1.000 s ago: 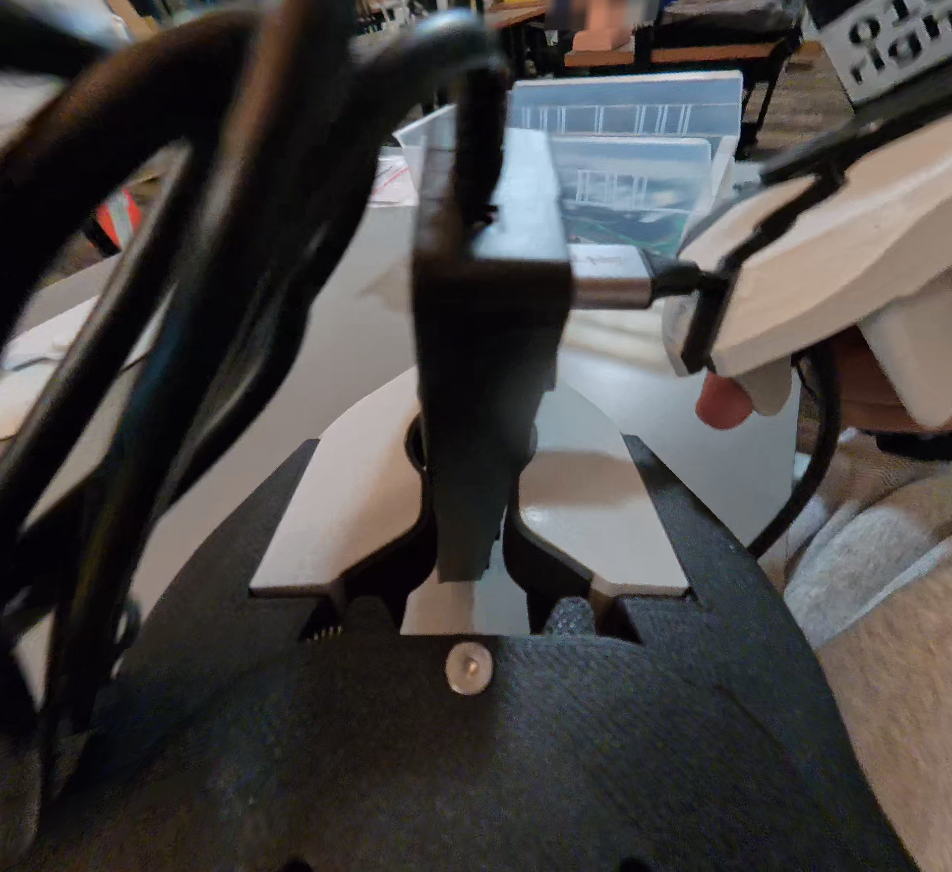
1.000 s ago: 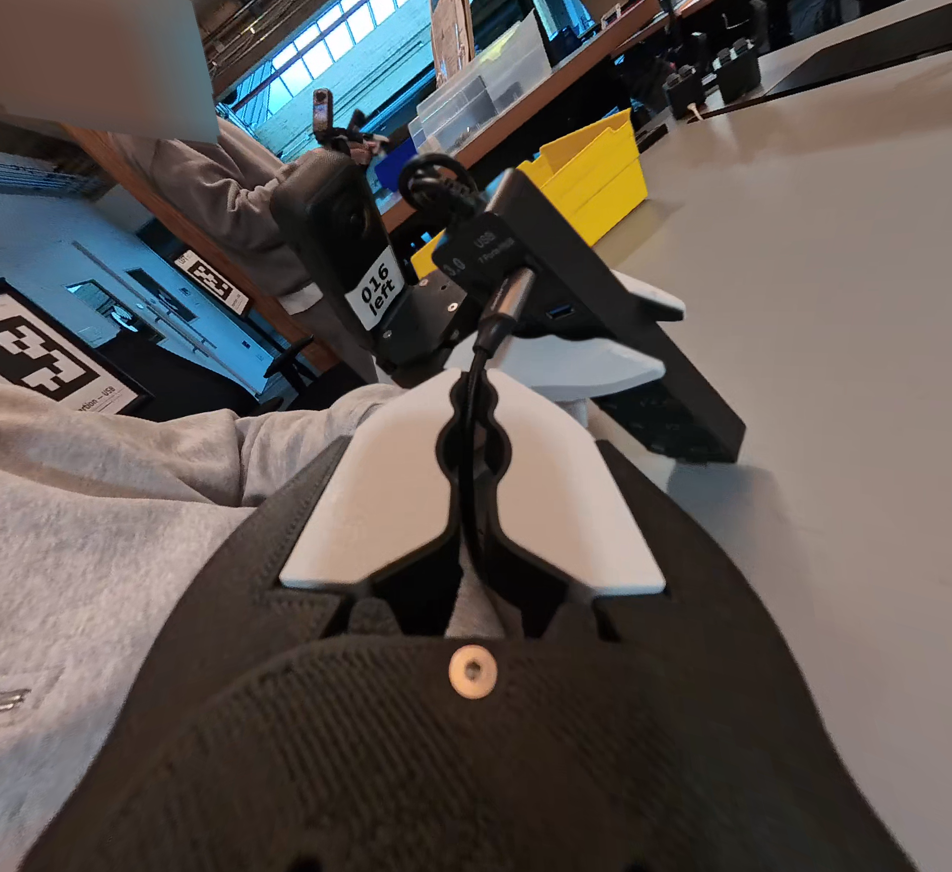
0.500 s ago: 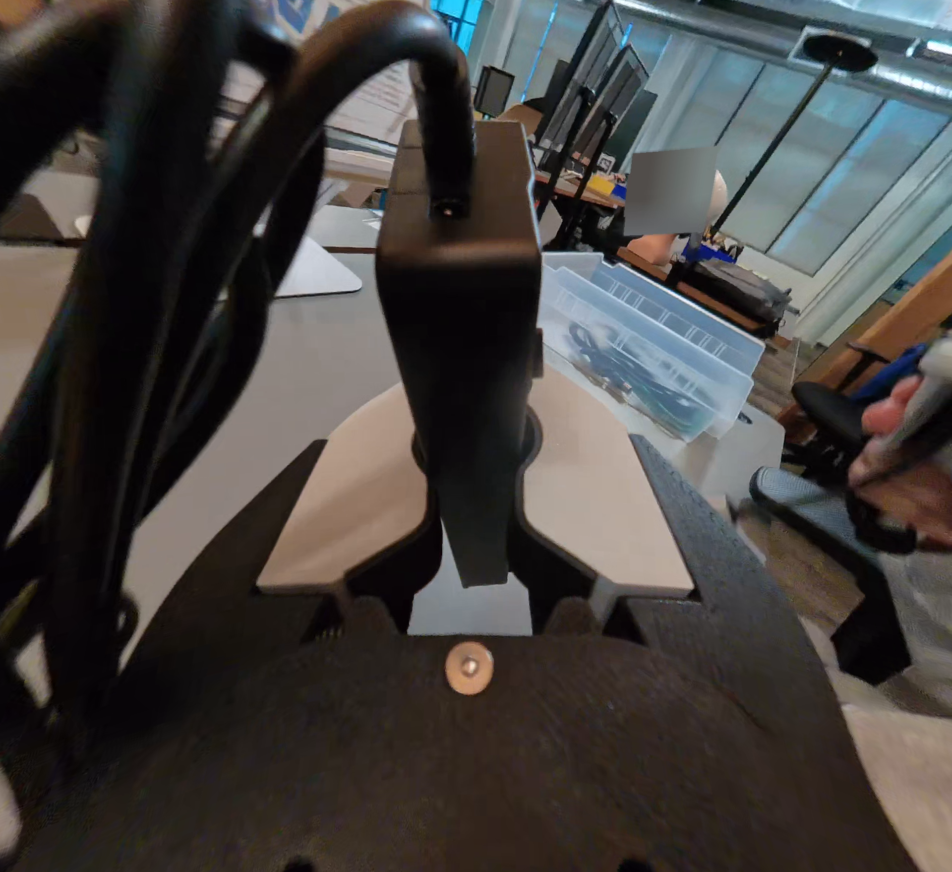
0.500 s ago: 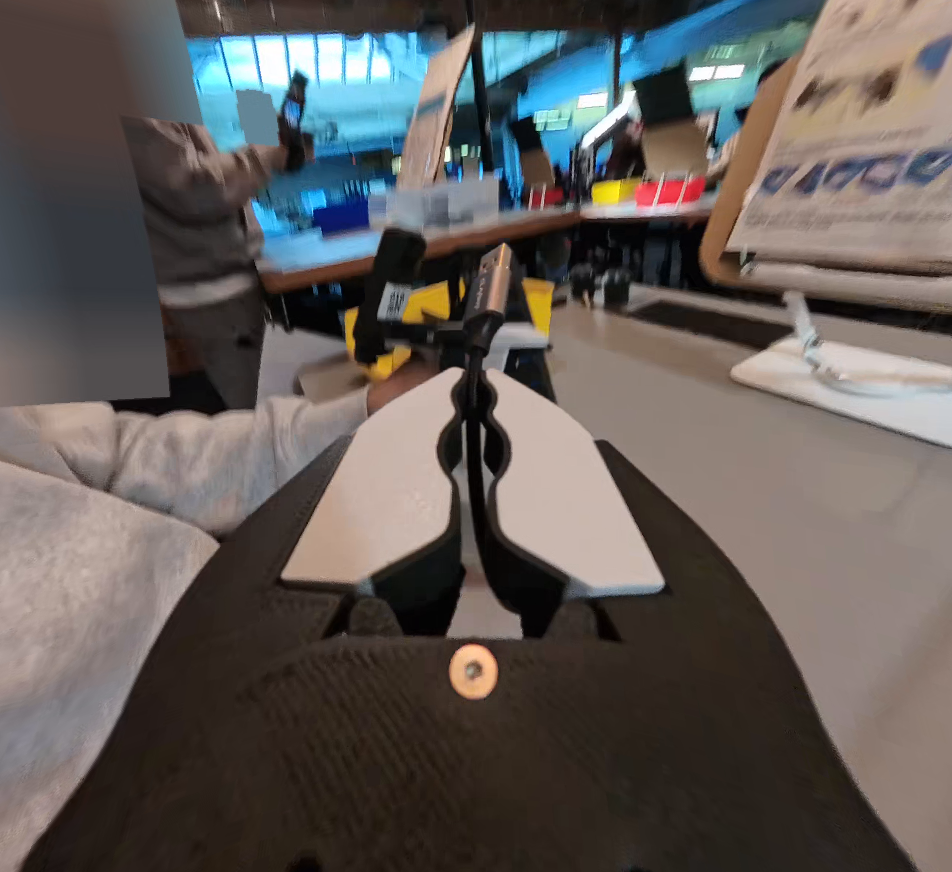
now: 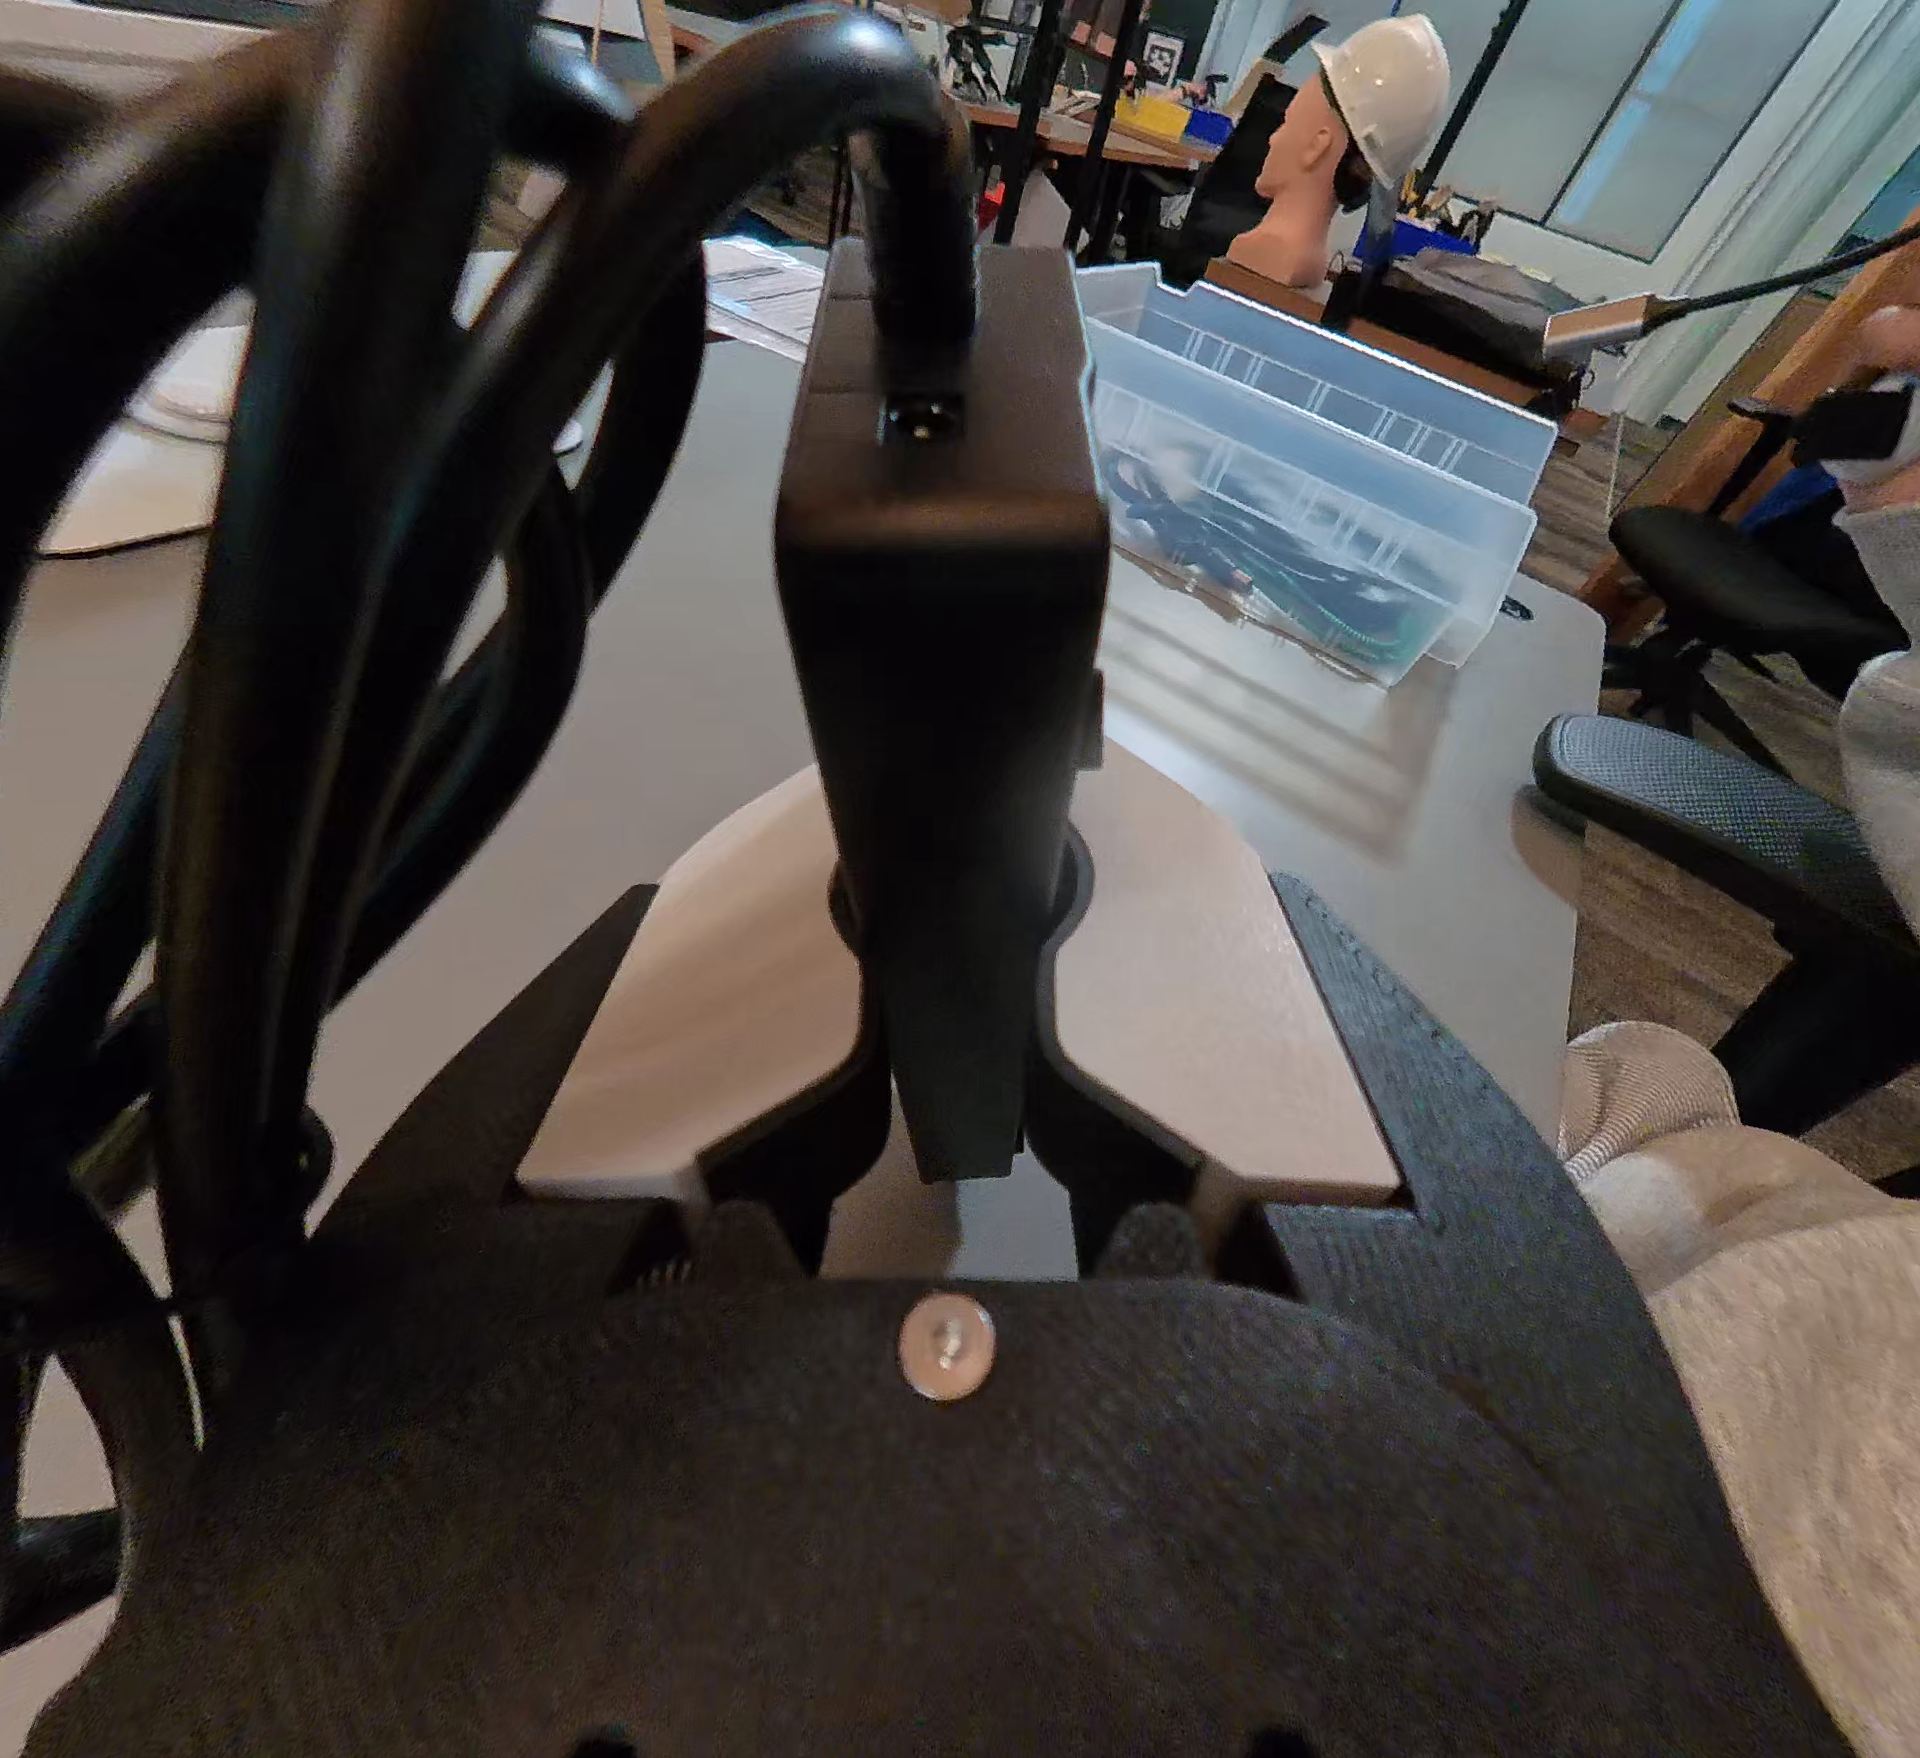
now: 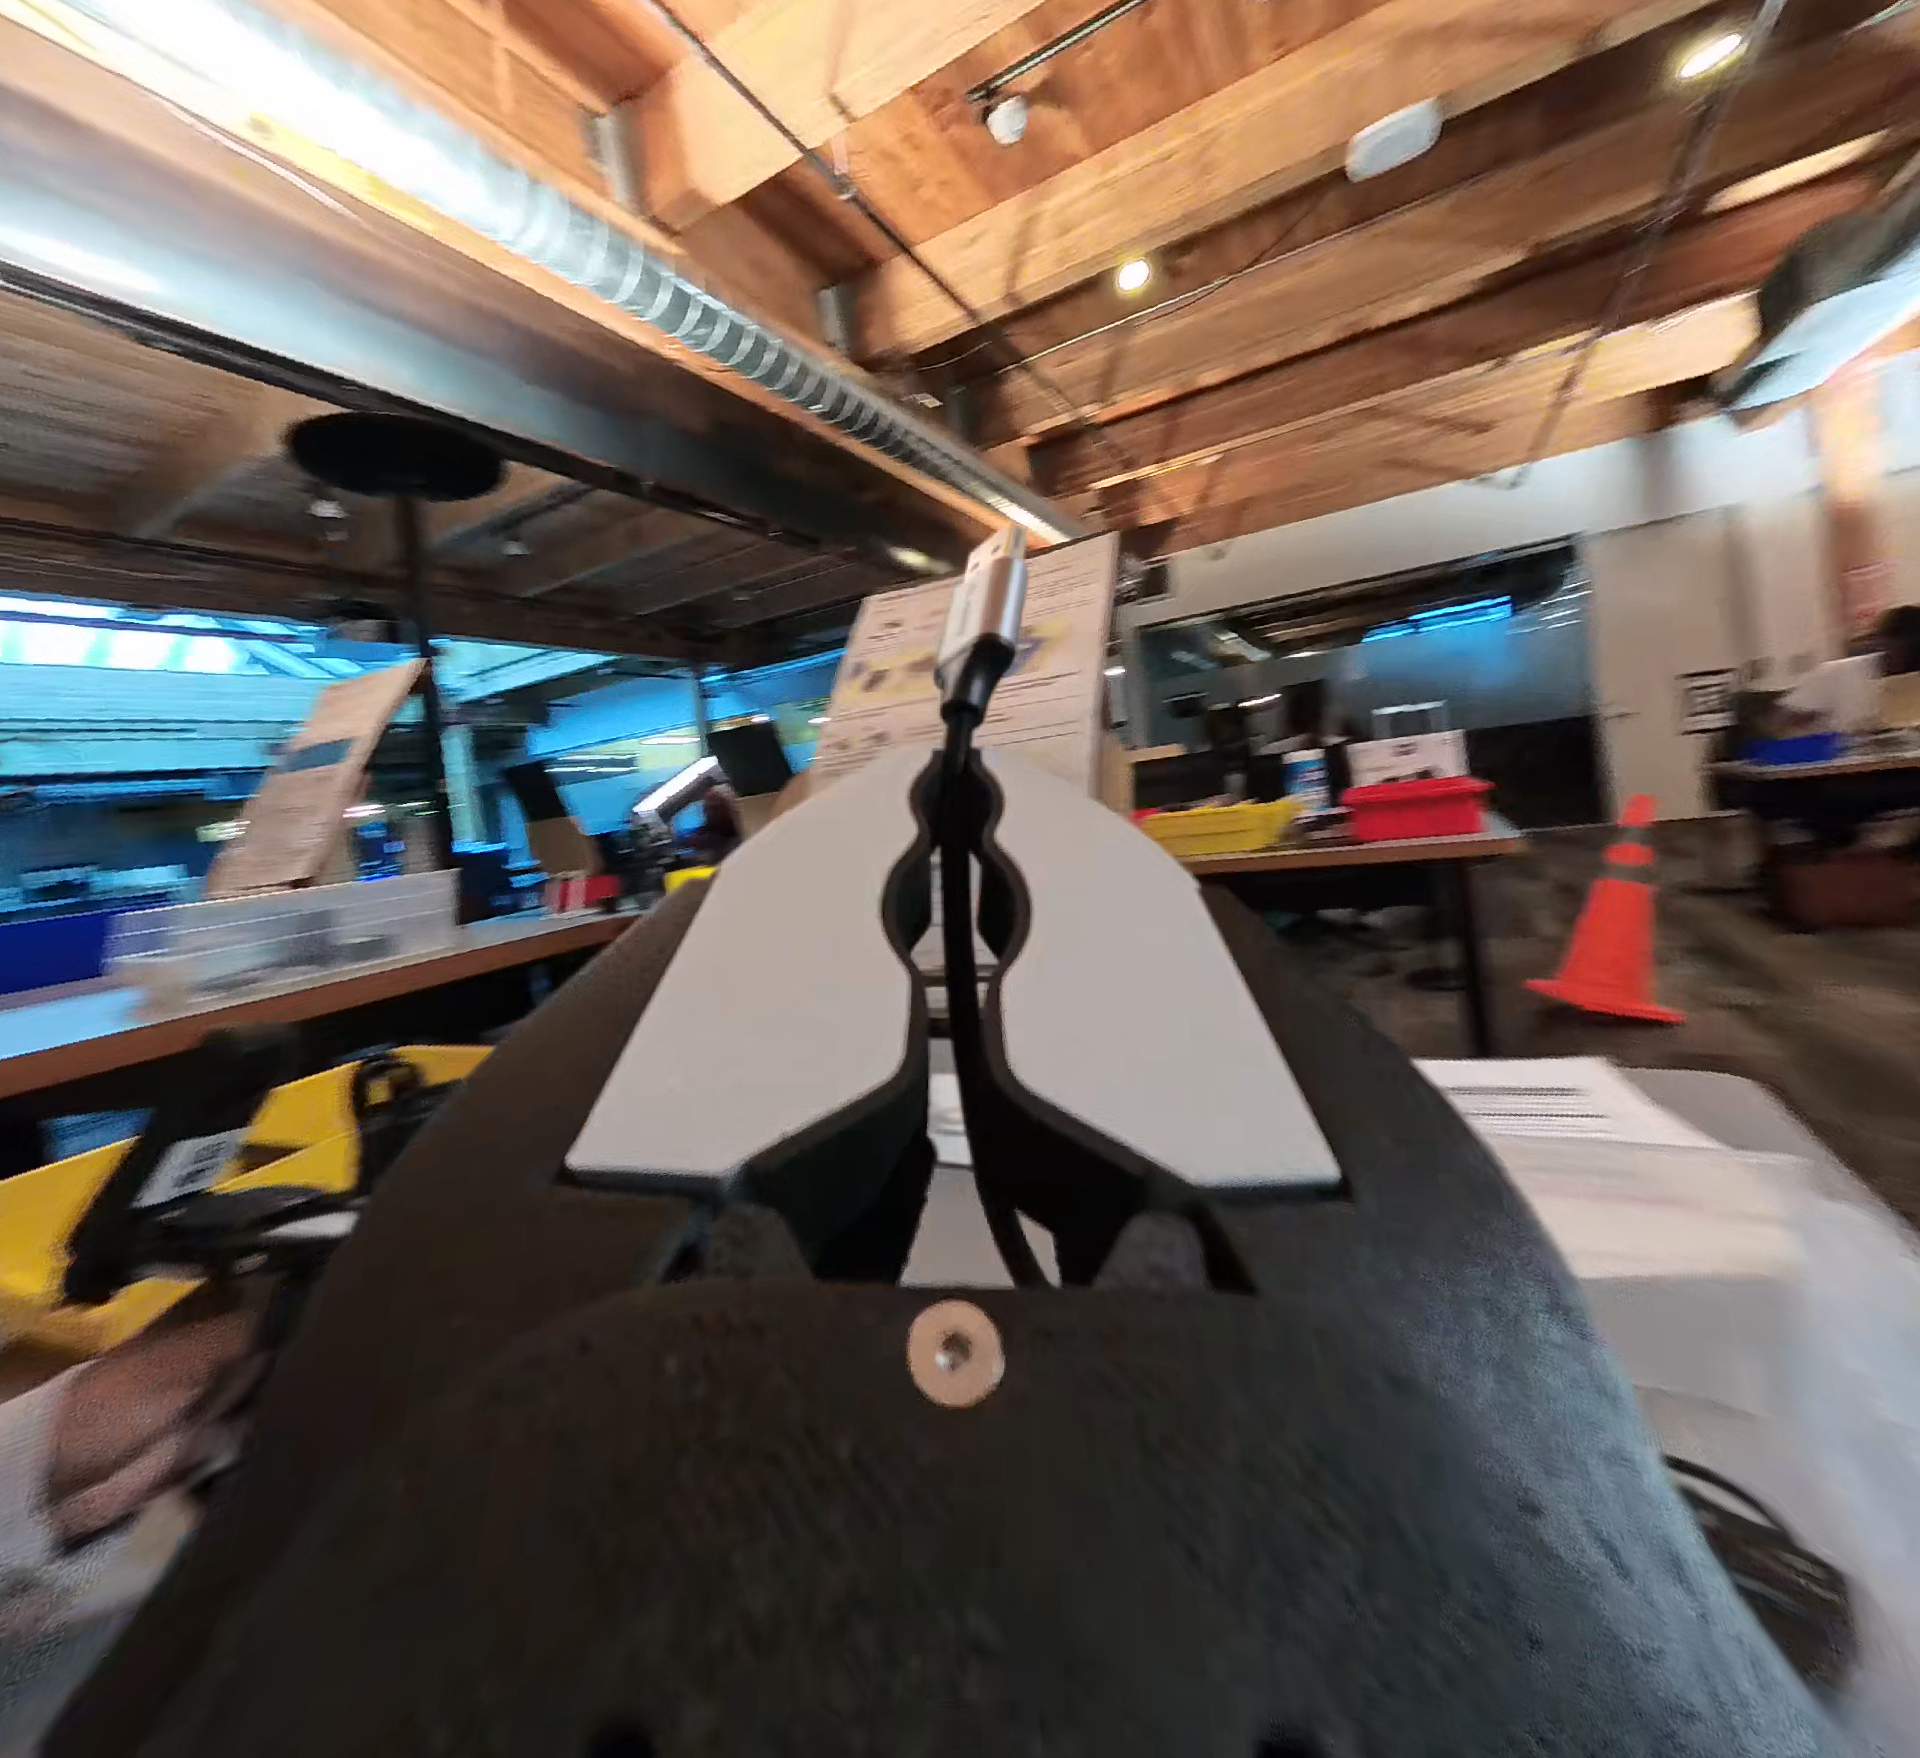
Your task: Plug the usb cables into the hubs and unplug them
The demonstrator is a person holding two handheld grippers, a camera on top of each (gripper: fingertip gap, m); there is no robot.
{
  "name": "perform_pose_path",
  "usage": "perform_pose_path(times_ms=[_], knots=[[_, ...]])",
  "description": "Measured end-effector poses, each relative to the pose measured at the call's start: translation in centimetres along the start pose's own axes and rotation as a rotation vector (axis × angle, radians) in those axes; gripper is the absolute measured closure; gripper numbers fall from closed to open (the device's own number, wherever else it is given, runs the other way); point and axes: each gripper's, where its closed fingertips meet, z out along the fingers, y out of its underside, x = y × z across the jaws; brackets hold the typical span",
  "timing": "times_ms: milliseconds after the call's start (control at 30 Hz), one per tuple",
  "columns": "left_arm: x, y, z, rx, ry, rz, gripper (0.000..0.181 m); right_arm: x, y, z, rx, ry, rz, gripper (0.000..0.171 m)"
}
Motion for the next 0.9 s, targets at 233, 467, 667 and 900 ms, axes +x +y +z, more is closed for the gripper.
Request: perform_pose_path(times_ms=[233, 467, 667, 900], knots=[[0.9, 0.5, 0.4, -0.024, 0.027, 0.035, 0.152, 6.7, 3.6, -1.0, -0.119, 0.228, -0.03, 0.168], [1.7, 1.0, 0.6, -0.046, 0.056, 0.063, 0.152, 11.4, 10.4, -2.1, -0.394, 0.376, -0.022, 0.167], [2.0, 1.2, 0.7, -0.049, 0.077, 0.058, 0.152, 13.6, 11.1, -3.4, -0.422, 0.469, 0.01, 0.168], [2.1, 1.2, 0.7, -0.047, 0.084, 0.049, 0.153, 13.4, 10.9, -3.2, -0.421, 0.462, -0.044, 0.167]])
